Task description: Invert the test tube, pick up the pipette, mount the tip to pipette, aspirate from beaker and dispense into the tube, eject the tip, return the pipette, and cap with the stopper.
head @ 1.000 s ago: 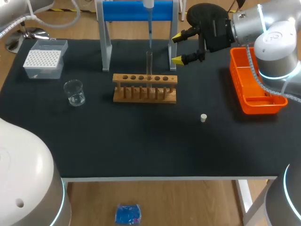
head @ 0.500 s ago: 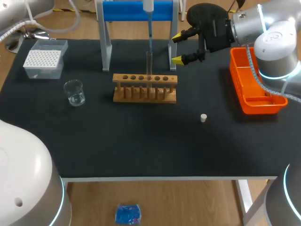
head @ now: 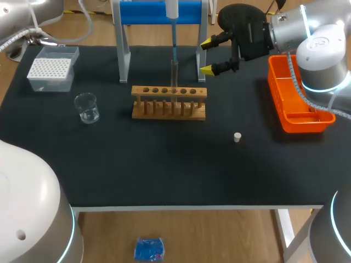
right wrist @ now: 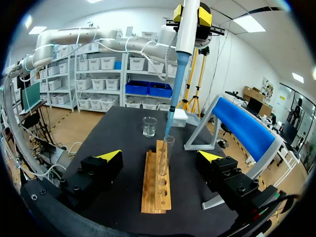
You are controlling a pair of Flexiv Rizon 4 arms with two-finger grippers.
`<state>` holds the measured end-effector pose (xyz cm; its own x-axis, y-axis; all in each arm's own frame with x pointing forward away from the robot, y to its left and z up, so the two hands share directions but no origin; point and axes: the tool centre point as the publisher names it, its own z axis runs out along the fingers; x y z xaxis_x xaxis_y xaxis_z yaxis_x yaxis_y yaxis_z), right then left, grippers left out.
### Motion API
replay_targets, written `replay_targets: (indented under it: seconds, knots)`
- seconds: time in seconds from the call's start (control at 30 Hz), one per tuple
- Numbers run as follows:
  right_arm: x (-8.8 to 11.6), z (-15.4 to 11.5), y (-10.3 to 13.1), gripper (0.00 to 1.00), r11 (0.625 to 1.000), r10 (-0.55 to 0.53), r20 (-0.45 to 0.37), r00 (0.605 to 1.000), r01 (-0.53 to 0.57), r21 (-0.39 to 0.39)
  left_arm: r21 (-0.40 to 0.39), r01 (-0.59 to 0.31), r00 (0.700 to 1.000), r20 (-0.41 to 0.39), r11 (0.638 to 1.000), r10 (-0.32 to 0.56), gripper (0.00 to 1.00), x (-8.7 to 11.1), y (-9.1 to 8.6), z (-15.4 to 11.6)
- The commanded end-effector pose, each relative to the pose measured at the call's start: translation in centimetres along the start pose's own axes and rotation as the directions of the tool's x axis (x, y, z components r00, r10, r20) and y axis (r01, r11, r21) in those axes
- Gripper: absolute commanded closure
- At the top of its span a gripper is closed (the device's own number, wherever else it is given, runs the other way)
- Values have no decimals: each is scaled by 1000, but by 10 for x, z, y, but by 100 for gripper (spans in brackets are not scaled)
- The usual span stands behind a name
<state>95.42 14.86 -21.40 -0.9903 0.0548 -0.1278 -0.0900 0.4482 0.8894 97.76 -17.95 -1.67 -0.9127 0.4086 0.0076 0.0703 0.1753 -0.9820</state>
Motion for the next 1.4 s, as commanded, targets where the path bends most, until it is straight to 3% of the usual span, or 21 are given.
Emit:
replay_targets:
  seconds: [0.03, 0.63, 1.4]
  knots:
    - [0, 0, 0, 0, 1000, -1, 0, 1000, 1, -2, -1, 1, 1000, 4, 1000, -1, 100, 1, 1, -1]
    - [0, 0, 0, 0, 1000, -1, 0, 1000, 1, -2, -30, 21, 999, 31, 999, -20, 100, -1, 7, -7]
    - [0, 0, 0, 0, 1000, -1, 0, 1000, 1, -2, -1, -34, 998, 50, 999, 34, 100, -8, 6, -4]
